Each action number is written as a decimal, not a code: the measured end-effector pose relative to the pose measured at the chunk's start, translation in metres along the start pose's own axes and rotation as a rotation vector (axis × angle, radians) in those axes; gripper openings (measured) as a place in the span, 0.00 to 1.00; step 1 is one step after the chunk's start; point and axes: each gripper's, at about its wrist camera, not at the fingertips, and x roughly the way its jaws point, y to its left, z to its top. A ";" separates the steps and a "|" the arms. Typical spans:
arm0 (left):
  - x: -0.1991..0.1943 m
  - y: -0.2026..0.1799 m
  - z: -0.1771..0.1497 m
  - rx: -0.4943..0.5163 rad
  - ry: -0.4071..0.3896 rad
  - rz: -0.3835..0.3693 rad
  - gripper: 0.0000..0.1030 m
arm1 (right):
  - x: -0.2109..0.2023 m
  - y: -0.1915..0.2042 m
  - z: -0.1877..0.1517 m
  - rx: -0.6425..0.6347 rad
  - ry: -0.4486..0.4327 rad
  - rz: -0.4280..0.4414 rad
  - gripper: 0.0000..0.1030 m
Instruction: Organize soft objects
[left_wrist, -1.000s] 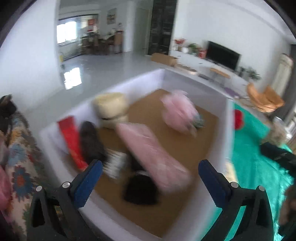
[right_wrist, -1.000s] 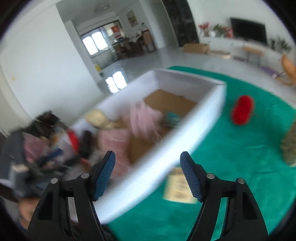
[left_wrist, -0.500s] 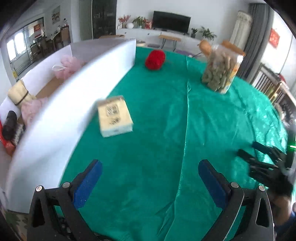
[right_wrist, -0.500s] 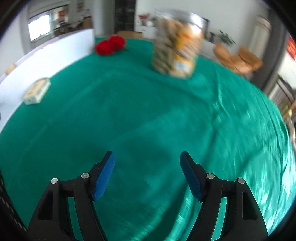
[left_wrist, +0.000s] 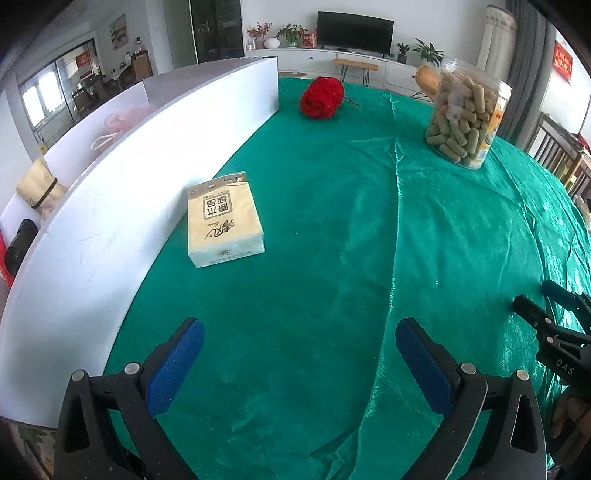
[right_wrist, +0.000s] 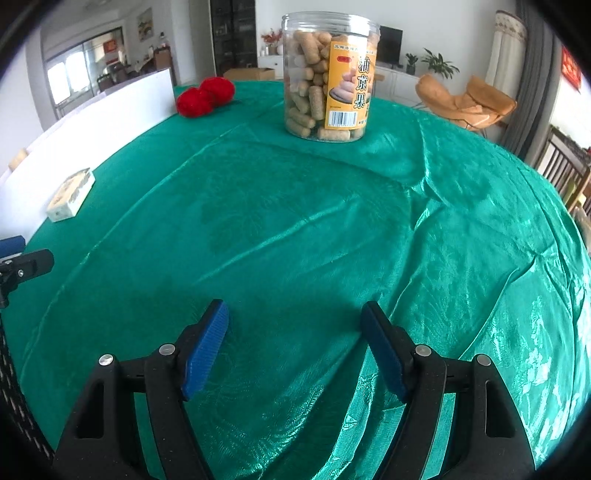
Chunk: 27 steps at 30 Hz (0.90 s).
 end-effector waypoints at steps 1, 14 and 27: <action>0.000 0.001 0.000 0.000 0.000 0.002 1.00 | 0.000 0.000 0.000 0.001 0.000 0.000 0.75; 0.057 0.033 0.074 -0.167 0.010 0.118 1.00 | 0.003 0.000 0.001 0.001 -0.001 -0.005 0.75; 0.071 0.036 0.064 -0.079 -0.090 0.064 0.52 | 0.004 0.000 0.001 0.004 -0.002 -0.005 0.75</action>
